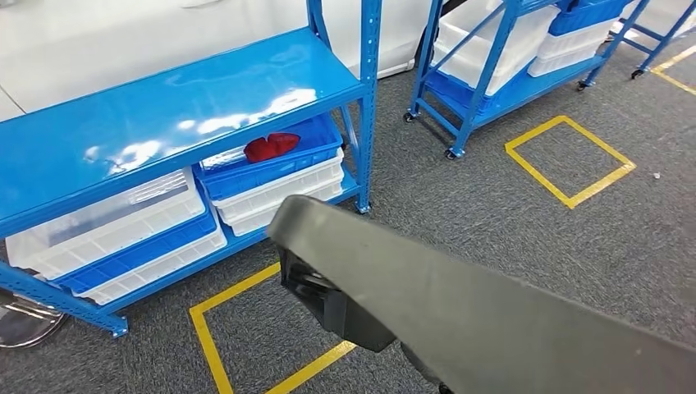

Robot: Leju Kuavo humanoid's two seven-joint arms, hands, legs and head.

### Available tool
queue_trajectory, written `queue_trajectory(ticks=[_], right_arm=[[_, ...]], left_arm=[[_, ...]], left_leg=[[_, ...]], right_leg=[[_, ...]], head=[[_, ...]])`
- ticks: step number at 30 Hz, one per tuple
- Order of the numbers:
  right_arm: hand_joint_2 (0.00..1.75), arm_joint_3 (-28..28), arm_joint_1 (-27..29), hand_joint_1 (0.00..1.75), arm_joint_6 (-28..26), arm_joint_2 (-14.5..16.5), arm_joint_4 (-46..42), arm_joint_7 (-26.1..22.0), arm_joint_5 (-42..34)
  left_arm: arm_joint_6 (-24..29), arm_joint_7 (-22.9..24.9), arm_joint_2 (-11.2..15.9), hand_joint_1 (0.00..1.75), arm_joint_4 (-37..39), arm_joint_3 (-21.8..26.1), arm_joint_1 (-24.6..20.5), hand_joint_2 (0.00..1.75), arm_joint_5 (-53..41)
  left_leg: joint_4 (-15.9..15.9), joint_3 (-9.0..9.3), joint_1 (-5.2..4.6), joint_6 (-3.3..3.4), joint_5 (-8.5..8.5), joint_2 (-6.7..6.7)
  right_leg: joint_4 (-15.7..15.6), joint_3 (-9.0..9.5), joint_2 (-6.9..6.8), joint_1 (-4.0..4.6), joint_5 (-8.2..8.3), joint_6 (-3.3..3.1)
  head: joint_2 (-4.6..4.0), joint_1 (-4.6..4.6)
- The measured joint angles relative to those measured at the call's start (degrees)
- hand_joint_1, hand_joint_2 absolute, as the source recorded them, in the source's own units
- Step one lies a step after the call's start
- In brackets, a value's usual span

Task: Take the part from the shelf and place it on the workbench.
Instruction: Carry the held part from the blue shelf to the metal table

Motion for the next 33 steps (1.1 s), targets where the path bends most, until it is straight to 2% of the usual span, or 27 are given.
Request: queue_trajectory(ticks=[1, 2, 3, 4, 6, 7, 8, 10, 11, 12, 14, 15, 16, 17, 18, 19, 20, 22, 23, 25, 26, 28, 29, 30, 32, 33], right_arm=[[1.75, 0.0, 0.0, 1.75, 0.1, -0.1, 0.1, 0.0, -0.2], [1.75, 0.0, 0.0, 1.75, 0.3, -0.3, 0.1, 0.0, -0.3], [1.75, -0.1, 0.0, 1.75, 0.6, -0.4, 0.1, 0.0, -0.4], [1.75, -0.1, 0.0, 1.75, 0.9, -0.5, 0.1, 0.0, -0.4], [1.75, -0.4, 0.0, 1.75, 1.5, -0.6, 0.1, 0.0, -0.2], [1.75, -0.6, 0.1, 1.75, 1.7, -0.7, 0.1, 0.0, 0.0], [1.75, -0.8, 0.2, 1.75, 1.8, -0.7, 0.0, 0.0, 0.2], [1.75, -1.3, 0.7, 1.75, 2.2, -0.7, -0.3, 0.0, 0.5], [1.75, -1.7, 1.0, 1.75, 2.3, -0.8, -0.5, 0.0, 0.6], [1.75, -2.0, 1.2, 1.75, 2.4, -0.9, -0.7, 0.0, 0.6], [1.75, -2.3, 1.4, 1.75, 2.6, -1.0, -1.0, 0.0, 0.6], [1.75, -2.5, 1.6, 1.75, 2.7, -1.1, -1.0, 0.0, 0.6], [1.75, -2.6, 1.7, 1.75, 2.9, -1.2, -1.0, 0.0, 0.5], [1.75, -2.8, 1.9, 1.75, 3.2, -1.3, -1.0, 0.0, 0.3], [1.75, -3.1, 2.0, 1.75, 3.6, -1.4, -1.0, 0.0, 0.0], [1.75, -3.5, 2.1, 1.75, 4.1, -1.6, -1.0, 0.0, -0.3], [1.75, -3.9, 2.1, 1.75, 4.7, -1.7, -1.0, 0.0, -0.6], [1.75, -4.7, 2.1, 1.75, 5.6, -1.8, -1.1, 0.0, -0.9], [1.75, -5.2, 2.1, 1.75, 5.9, -1.8, -1.1, 0.0, -0.9], [1.75, -6.0, 2.3, 1.75, 6.1, -1.9, -1.1, 0.0, -0.9], [1.75, -6.3, 2.5, 1.75, 6.3, -1.9, -1.1, 0.0, -1.0], [1.75, -6.6, 2.4, 1.75, 6.7, -2.0, -1.1, 0.0, -1.4], [1.75, -6.7, 2.4, 1.75, 7.0, -2.0, -1.0, 0.0, -1.5], [1.75, -6.7, 2.2, 1.75, 7.4, -2.0, -0.9, 0.0, -1.8], [1.75, -6.7, 2.1, 1.75, 8.1, -1.9, -0.7, 0.0, -2.3], [1.75, -6.7, 2.1, 1.75, 8.3, -1.9, -0.6, 0.0, -2.4]], left_arm=[[-0.2, -0.1, 0.0, 0.00, 0.0, 0.0, 0.1, 1.75, 0.1], [-0.4, -0.3, 0.0, 0.00, 0.0, 0.0, 0.2, 1.75, 0.1], [-0.6, -0.5, 0.0, 0.00, 0.0, 0.0, 0.3, 1.75, 0.2], [-0.8, -0.7, -0.1, 0.00, 0.0, 0.0, 0.3, 1.75, 0.3], [-0.8, -0.6, -0.1, 0.00, 0.0, 0.0, 0.2, 1.75, 0.4], [-0.7, -0.4, -0.2, 0.00, 0.1, 0.0, 0.2, 1.75, 0.5], [-0.5, -0.2, -0.2, 0.00, 0.1, 0.0, 0.1, 1.75, 0.5], [-0.2, 0.3, -0.5, 0.00, 0.1, -0.1, -0.2, 1.75, 0.3], [-0.1, 0.4, -0.6, 0.00, 0.1, -0.1, -0.3, 1.75, 0.2], [-0.1, 0.5, -0.7, 0.00, 0.1, -0.1, -0.4, 1.75, 0.1], [-0.1, 0.5, -0.9, 0.00, 0.1, -0.1, -0.3, 1.75, 0.1], [-0.1, 0.5, -0.9, 0.00, 0.1, -0.1, -0.3, 1.75, 0.1], [-0.1, 0.5, -0.9, 0.00, 0.1, -0.1, -0.3, 1.75, 0.1], [-0.1, 0.5, -1.0, 0.00, 0.1, -0.1, -0.3, 1.75, 0.1], [0.0, 0.4, -1.1, 0.00, 0.1, -0.1, -0.4, 1.75, 0.2], [0.0, 0.4, -1.2, 0.00, 0.1, -0.1, -0.5, 1.75, 0.2], [0.0, 0.3, -1.4, 0.00, 0.1, -0.1, -0.6, 1.75, 0.3], [0.0, 0.1, -1.8, 0.00, 0.1, -0.1, -0.8, 1.75, 0.5], [-0.2, 0.1, -2.0, 0.00, 0.1, -0.1, -0.9, 1.75, 0.5], [-0.6, 0.1, -2.3, 0.00, 0.1, -0.1, -1.1, 1.75, 0.3], [-0.9, 0.0, -2.4, 0.00, 0.1, -0.1, -1.2, 1.75, 0.2], [-1.1, -0.2, -2.6, 0.00, 0.0, -0.1, -1.2, 1.75, 0.4], [-1.1, -0.2, -2.6, 0.00, 0.0, -0.1, -1.1, 1.75, 0.6], [-1.1, -0.3, -2.6, 0.00, 0.0, -0.1, -1.0, 1.75, 0.9], [-1.1, -0.3, -2.6, 0.00, 0.0, 0.0, -0.9, 1.75, 1.4], [-1.1, -0.3, -2.6, 0.00, 0.0, 0.0, -0.9, 1.75, 1.5]], left_leg=[[2.7, -1.20, 0.01, -0.05, -0.65, -0.16], [3.2, -1.40, 0.04, -0.07, -0.08, -0.21], [1.2, -0.51, 0.09, -0.03, 1.61, -0.35], [-2.6, 1.20, 0.18, 0.06, 3.92, -0.84], [-10.3, 4.55, 0.46, 0.36, 7.05, -3.70], [-12.4, 5.38, 0.50, 0.53, 7.60, -4.83], [-13.2, 5.63, 0.47, 0.74, 7.52, -5.47], [-13.5, 5.58, 0.39, 1.30, 7.73, -4.29], [-13.6, 5.63, 0.45, 1.69, 7.88, -3.58], [-13.8, 5.67, 0.49, 2.08, 8.03, -2.76], [-14.0, 5.68, 0.33, 2.63, 8.08, -1.11], [-14.0, 5.67, 0.19, 2.74, 8.04, -0.26], [-14.0, 5.67, 0.10, 2.79, 7.99, 0.54], [-14.0, 5.69, 0.06, 2.79, 7.94, 1.32], [-14.0, 5.75, 0.04, 2.75, 7.87, 2.02], [-13.9, 5.86, 0.03, 2.66, 7.79, 2.63], [-13.9, 6.02, -0.01, 2.51, 7.68, 3.20], [-13.9, 6.28, -0.26, 2.04, 7.41, 4.16], [-13.9, 6.37, -0.37, 1.77, 7.29, 4.62], [-13.9, 6.54, -0.46, 1.21, 7.10, 5.42], [-13.6, 6.52, -0.40, 0.93, 6.71, 4.96], [-10.2, 5.14, -0.24, 0.50, 4.37, 2.55], [-6.6, 3.53, -0.16, 0.38, 2.46, 1.07], [-2.4, 1.55, -0.15, 0.29, 0.63, 0.27], [3.3, -1.19, -0.17, 0.17, -1.44, -0.21], [4.2, -1.66, -0.17, 0.15, -1.65, -0.22]], right_leg=[[0.1, -0.06, 0.75, 0.03, 0.03, -0.03], [0.2, -0.08, 1.52, 0.02, 0.04, -0.02], [0.3, -0.06, 2.30, 0.00, 0.03, 0.03], [0.5, -0.02, 3.06, -0.03, -0.01, 0.14], [1.0, -0.33, 4.44, 0.01, -0.10, 0.63], [1.2, -0.67, 5.05, -0.04, -0.05, 1.00], [1.3, -1.04, 5.66, -0.11, 0.08, 1.41], [1.3, -1.52, 6.53, -0.30, 0.35, 2.21], [1.9, -1.84, 5.72, -0.24, 0.00, 2.54], [3.4, -2.63, 4.29, -0.17, -1.00, 2.86], [10.0, -5.76, 0.92, -0.17, -4.54, 3.36], [14.0, -7.68, 0.23, -0.28, -6.26, 3.57], [17.0, -9.09, -0.02, -0.41, -7.20, 3.71], [18.1, -9.51, -0.16, -0.50, -7.10, 3.80], [16.8, -8.74, -0.36, -0.57, -6.02, 3.80], [13.5, -6.91, -0.75, -0.58, -4.27, 3.72], [9.0, -4.45, -1.85, -0.47, -2.62, 3.50], [2.6, -1.05, -3.63, 0.05, -0.86, 2.62], [1.3, -0.47, -4.04, 0.33, -0.79, 2.18], [1.1, -0.59, -2.96, 0.42, -0.66, 1.46], [0.8, -0.53, -2.42, 0.29, -0.50, 1.13], [0.3, -0.33, -1.39, -0.02, -0.15, 0.45], [0.3, -0.33, -0.86, -0.02, -0.09, 0.26], [0.3, -0.36, -0.25, 0.01, -0.06, 0.13], [0.3, -0.38, 0.63, 0.07, -0.05, 0.06], [0.3, -0.37, 0.83, 0.08, -0.05, 0.05]], head=[[0.01, -0.01], [0.01, -0.02], [0.01, -0.03], [0.01, -0.03], [0.00, 0.02], [0.00, 0.03], [0.01, 0.03], [0.01, 0.01], [0.01, 0.12], [0.01, 0.31], [0.01, 0.62], [0.01, 0.67], [0.01, 0.67], [0.01, 0.68], [0.01, 0.68], [0.01, 0.69], [0.01, 0.69], [0.01, 0.64], [0.01, 0.62], [0.00, 0.60], [-0.01, 0.59], [0.00, 0.51], [0.00, 0.45], [0.01, 0.40], [0.01, 0.37], [0.01, 0.36]])
